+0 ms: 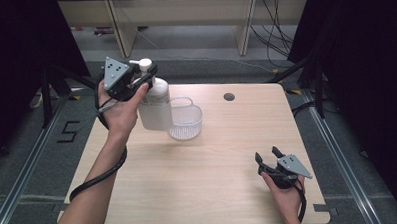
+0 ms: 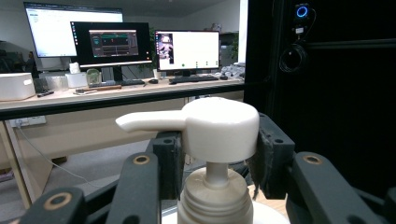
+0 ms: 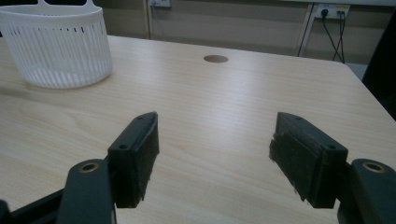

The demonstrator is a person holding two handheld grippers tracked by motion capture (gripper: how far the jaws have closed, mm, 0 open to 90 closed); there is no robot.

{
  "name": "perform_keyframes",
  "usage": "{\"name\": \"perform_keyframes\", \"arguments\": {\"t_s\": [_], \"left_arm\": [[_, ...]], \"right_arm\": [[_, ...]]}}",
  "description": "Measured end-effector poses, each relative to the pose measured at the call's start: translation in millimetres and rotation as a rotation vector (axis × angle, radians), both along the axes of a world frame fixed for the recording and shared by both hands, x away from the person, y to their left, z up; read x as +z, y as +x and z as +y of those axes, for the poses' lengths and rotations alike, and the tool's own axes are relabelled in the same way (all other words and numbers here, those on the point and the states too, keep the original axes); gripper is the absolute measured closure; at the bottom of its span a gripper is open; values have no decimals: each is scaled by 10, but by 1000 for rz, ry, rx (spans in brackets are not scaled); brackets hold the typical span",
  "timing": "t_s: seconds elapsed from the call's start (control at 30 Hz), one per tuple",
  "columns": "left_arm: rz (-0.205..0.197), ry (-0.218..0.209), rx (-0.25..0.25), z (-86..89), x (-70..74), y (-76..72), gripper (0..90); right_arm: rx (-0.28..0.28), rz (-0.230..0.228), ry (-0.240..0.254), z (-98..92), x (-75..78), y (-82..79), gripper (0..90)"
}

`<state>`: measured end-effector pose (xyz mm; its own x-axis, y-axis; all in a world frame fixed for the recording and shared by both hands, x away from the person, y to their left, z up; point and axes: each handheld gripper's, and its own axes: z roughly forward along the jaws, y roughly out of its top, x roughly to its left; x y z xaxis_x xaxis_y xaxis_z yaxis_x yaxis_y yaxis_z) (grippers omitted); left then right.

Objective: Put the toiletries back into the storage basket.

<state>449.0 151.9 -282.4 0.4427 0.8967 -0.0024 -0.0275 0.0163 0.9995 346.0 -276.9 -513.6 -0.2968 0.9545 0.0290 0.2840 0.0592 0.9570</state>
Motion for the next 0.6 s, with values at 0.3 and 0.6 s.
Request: {"name": "perform_keyframes", "arguments": {"t_s": [0.3, 0.6], "left_arm": [[-1, -1, -1, -39, 20, 38, 593], [-1, -6, -8, -90, 43, 77, 593]], "right_arm": [[8, -21, -28, -21, 0, 14, 324], [8, -32, -38, -30, 0, 19, 324]]}}
